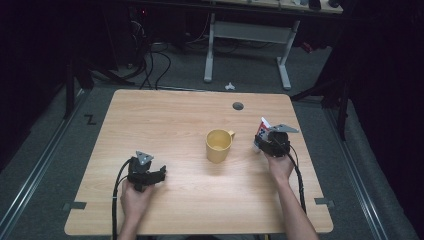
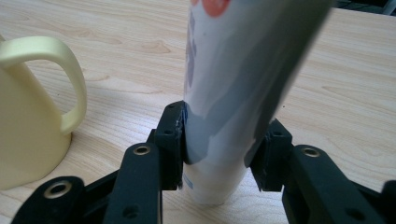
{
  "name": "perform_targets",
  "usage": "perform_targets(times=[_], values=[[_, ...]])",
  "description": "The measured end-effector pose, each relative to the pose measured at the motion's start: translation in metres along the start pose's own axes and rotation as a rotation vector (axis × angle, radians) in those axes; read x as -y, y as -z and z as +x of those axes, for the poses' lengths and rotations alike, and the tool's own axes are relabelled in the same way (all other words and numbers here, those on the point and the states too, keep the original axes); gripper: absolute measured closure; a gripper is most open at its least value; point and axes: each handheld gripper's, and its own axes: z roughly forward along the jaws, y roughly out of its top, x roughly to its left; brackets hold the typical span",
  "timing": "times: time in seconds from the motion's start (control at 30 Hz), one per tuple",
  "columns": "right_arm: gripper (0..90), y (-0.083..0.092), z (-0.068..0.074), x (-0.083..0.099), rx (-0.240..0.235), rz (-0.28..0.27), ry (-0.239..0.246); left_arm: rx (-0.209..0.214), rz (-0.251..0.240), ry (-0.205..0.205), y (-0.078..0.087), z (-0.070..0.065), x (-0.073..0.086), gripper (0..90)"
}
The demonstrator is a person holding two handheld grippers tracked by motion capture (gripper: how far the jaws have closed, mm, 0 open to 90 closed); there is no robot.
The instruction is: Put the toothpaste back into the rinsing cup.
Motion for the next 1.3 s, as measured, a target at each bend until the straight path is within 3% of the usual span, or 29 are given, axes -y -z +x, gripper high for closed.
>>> perform_targets(times=[0.5, 1.3], values=[[62.8, 0.004, 0.001, 0.0, -0.05, -0.005, 0.008, 0.001, 0.001, 0.0, 0.0, 0.0, 0.0, 23.1], [63.7, 0.028, 0.007, -0.005, -0.133, -0.046, 0.053, 0.0, 0.001, -0.001, 0.0, 0.0, 0.0, 23.1]])
